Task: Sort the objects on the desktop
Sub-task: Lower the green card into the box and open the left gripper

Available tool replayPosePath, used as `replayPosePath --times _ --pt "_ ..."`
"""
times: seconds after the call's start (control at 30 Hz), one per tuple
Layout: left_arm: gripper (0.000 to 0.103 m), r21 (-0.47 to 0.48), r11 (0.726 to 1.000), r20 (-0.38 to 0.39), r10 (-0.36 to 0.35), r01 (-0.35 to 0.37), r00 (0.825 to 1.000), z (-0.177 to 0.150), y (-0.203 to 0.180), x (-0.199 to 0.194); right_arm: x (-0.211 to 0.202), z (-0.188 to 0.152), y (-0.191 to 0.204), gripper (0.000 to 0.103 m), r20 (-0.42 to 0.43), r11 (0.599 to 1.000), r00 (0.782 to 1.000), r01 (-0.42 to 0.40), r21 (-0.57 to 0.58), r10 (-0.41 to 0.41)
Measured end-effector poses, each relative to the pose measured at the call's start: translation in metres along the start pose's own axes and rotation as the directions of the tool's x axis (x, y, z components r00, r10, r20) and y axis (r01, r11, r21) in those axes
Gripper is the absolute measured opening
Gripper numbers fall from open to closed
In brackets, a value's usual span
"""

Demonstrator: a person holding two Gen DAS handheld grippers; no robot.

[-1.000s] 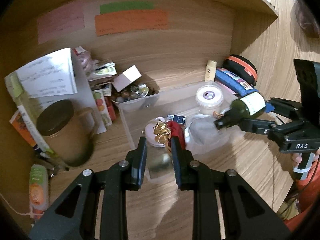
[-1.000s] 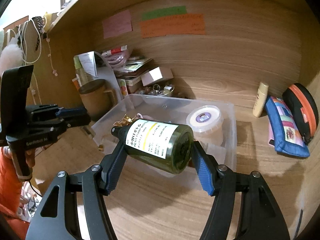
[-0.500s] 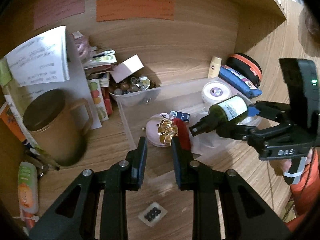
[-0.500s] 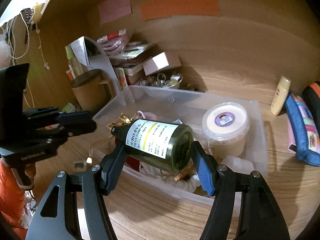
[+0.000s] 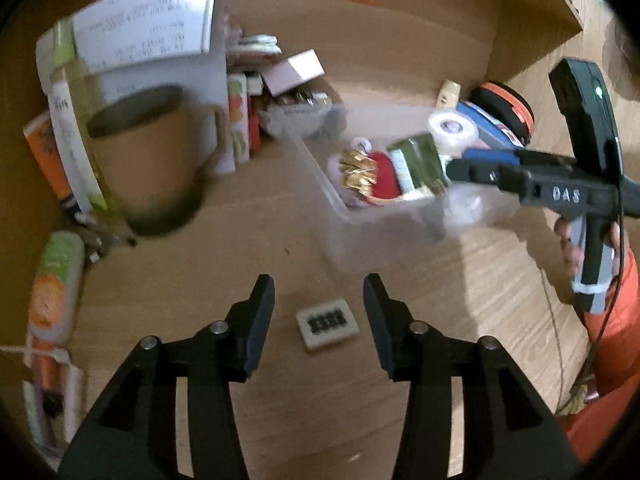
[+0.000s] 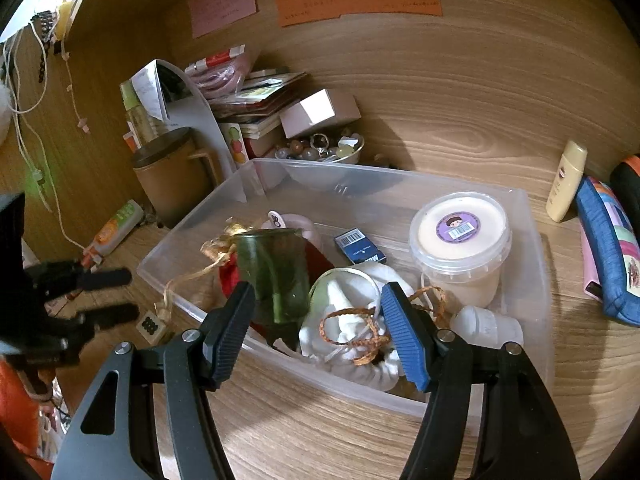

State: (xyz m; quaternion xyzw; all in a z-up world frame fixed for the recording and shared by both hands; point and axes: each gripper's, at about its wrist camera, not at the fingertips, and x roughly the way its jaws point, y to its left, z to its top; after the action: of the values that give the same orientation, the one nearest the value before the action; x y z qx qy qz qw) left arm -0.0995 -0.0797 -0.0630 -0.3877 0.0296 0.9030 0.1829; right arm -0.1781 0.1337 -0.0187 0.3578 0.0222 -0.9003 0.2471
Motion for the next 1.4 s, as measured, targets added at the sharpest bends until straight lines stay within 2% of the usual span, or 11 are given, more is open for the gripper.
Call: replayPosePath --times 0.3,0.43,0.5,0.53,0.77,0.9,1.13,1.2,1.4 --pt "0.046 0.059 0.998 -0.047 0.037 -0.035 0.998 -0.009 -0.014 0.019 -0.008 -0.003 0.005 0.064 0.008 1.000 1.000 0.020 -0.003 -0.020" --pt "0.045 0.049 0.998 -0.085 0.030 -0.026 0.996 -0.014 -0.011 0.026 -0.014 -0.006 0.004 0.073 0.021 1.000 1.000 0.020 0.006 -0.020" --pt "0.040 0.049 0.998 -0.074 0.031 -0.027 0.997 -0.015 -0.012 0.023 -0.017 -0.008 0.004 0.075 0.031 1.000 0.999 0.017 0.007 -0.017" --pt "0.033 0.049 0.999 -0.077 0.027 -0.023 0.997 -0.015 -0.012 0.023 -0.018 -0.009 0.004 0.076 0.035 1.000 0.999 0.017 0.007 -0.017" --pt "0.033 0.002 0.999 -0.041 0.036 -0.036 0.999 -0.014 -0.015 0.010 -0.024 -0.012 0.005 0.078 0.052 1.000 0.999 -0.005 0.005 0.005" --pt "0.033 -0.001 1.000 0.012 0.003 -0.003 1.000 -0.001 -0.019 -0.014 -0.028 -0.012 0.007 0.078 0.062 1.000 0.998 -0.014 0.000 0.014" --pt "0.033 0.070 0.997 0.087 -0.029 0.023 0.996 0.042 -0.035 -0.036 -0.036 -0.013 0.008 0.078 0.082 1.000 0.996 -0.019 -0.004 0.019" --pt "0.033 0.081 0.996 0.087 -0.031 0.024 0.996 0.053 -0.037 -0.029 -0.037 -0.015 0.007 0.078 0.080 1.000 0.997 -0.016 -0.003 0.016" --pt "0.033 0.102 0.995 0.013 -0.024 0.023 1.000 0.072 -0.041 0.009 -0.039 -0.019 0.008 0.080 0.064 1.000 0.998 0.018 -0.010 -0.017"
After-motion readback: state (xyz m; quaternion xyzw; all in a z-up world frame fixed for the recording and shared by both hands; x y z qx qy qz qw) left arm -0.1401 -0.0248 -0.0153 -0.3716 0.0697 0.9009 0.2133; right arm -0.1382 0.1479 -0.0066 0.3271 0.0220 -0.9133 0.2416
